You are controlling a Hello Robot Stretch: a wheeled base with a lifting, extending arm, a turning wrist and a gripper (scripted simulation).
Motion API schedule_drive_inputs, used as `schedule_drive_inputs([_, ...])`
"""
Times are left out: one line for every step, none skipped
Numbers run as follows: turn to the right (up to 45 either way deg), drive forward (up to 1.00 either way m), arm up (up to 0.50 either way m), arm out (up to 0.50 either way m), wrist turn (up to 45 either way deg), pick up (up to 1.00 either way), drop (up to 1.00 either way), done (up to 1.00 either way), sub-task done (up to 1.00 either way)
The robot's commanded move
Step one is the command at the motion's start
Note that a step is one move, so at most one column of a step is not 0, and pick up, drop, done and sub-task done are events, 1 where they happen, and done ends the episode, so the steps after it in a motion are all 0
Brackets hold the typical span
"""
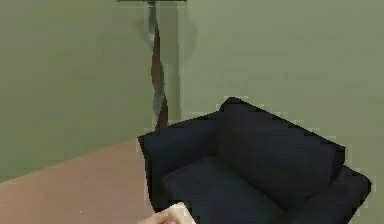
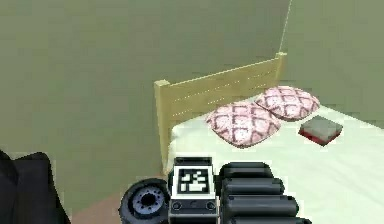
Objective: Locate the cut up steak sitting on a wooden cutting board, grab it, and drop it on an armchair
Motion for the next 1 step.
schedule_drive_inputs([0.0,0.15,0.00,0.00,0.0,0.00,0.00,0.00,0.00])
